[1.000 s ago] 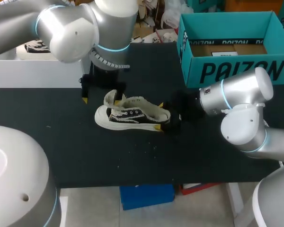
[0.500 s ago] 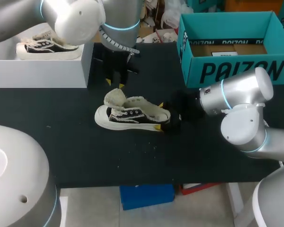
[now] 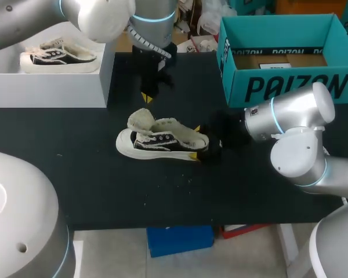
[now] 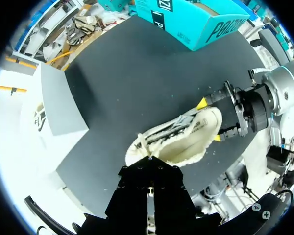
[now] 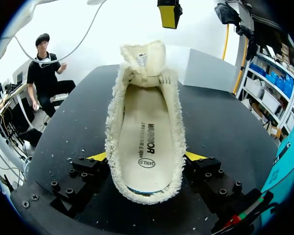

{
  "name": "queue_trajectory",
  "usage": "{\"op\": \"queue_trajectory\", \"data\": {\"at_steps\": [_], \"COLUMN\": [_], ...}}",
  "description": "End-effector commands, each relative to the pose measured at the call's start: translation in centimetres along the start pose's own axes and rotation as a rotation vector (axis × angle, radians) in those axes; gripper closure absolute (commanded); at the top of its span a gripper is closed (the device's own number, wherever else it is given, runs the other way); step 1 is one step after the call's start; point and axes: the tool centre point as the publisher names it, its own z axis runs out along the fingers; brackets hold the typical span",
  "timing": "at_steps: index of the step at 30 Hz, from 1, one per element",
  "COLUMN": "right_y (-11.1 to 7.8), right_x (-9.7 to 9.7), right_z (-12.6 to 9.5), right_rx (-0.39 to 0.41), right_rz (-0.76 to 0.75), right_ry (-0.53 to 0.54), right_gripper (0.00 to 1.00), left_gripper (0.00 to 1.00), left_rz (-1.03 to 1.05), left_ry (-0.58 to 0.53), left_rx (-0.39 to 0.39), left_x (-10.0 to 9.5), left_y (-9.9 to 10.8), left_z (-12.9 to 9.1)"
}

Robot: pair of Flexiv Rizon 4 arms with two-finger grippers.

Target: Take the shoe out of the shoebox, open the shoe tongue, remove and reinsert the insole, then place the shoe into the shoebox

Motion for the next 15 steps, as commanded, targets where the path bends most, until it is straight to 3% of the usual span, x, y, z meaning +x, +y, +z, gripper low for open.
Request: {"op": "queue_trajectory", "data": {"at_steps": [1,5,6,15], "right_y": [-0.3,-0.3,-0.3,-0.3], "right_x": [0.0,0.0,0.0,0.0], "right_z": [0.3,0.3,0.3,0.3], "right_rx": [0.003,0.003,0.003,0.003], "right_rz": [0.001,0.001,0.001,0.001], "right_ry": [-0.002,-0.002,-0.002,-0.002], "right_gripper": [1.00,1.00,1.00,1.00], "left_gripper": [1.00,1.00,1.00,1.00], "left_rz": [0.224,0.688,0.739,0.739], "left_ry": [0.066,0.299,0.290,0.290], "left_rx": [0.076,0.165,0.148,0.148], "left_x": [1.0,2.2,2.3,2.3], "left_y": [0.2,0.4,0.4,0.4], "left_z": [-0.3,-1.2,-1.4,-1.4]}}
